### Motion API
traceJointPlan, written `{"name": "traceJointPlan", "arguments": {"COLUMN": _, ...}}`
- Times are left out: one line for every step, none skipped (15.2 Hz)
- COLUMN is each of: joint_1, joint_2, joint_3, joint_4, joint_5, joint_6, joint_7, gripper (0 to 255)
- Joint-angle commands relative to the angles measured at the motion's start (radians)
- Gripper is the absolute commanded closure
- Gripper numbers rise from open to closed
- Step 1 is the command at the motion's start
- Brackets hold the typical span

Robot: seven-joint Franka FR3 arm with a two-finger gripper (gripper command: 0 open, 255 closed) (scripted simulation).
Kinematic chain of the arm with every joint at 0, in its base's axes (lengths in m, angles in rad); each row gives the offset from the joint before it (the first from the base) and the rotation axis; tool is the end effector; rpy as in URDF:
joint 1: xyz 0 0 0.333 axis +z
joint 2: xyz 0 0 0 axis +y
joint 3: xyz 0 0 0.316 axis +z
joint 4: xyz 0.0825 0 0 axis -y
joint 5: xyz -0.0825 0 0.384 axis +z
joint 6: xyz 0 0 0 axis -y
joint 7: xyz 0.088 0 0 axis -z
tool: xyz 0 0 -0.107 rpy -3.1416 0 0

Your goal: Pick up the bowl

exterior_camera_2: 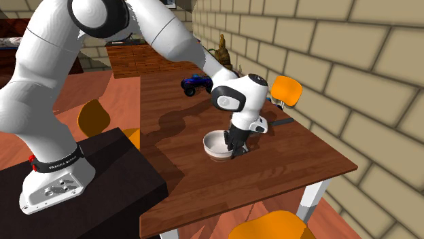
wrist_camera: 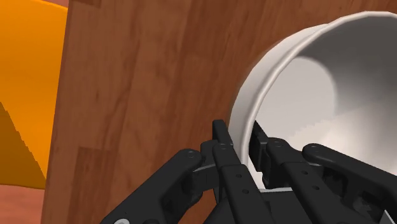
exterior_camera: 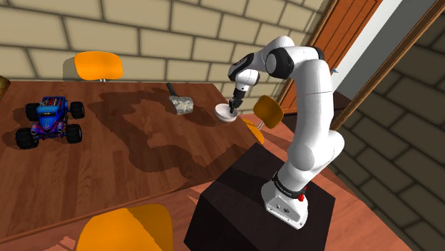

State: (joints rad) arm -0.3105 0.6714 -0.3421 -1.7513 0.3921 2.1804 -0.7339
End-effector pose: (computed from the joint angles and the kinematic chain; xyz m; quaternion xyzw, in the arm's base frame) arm 0.5278 -0.3667 0.1900 -0.9929 0.0632 0.0448 0.0900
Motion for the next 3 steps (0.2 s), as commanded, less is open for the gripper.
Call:
{"name": "traceJointPlan", "arguments": {"joint_1": 0.005, "joint_2": -0.021, "joint_3": -0.006, "joint_4": -0.003, "joint_5": -0.008, "joint_6": -0.017, "joint_7": 0.006, "gripper": 255}}
{"name": "traceJointPlan", "arguments": {"joint_1": 0.005, "joint_2": -0.023, "joint_3": -0.007, "joint_4": -0.003, "joint_5": -0.009, "joint_6": -0.018, "joint_7": 0.007, "gripper": 255}}
{"name": "traceJointPlan", "arguments": {"joint_1": 0.005, "joint_2": -0.023, "joint_3": -0.007, "joint_4": -0.003, "joint_5": -0.009, "joint_6": -0.018, "joint_7": 0.007, "gripper": 255}}
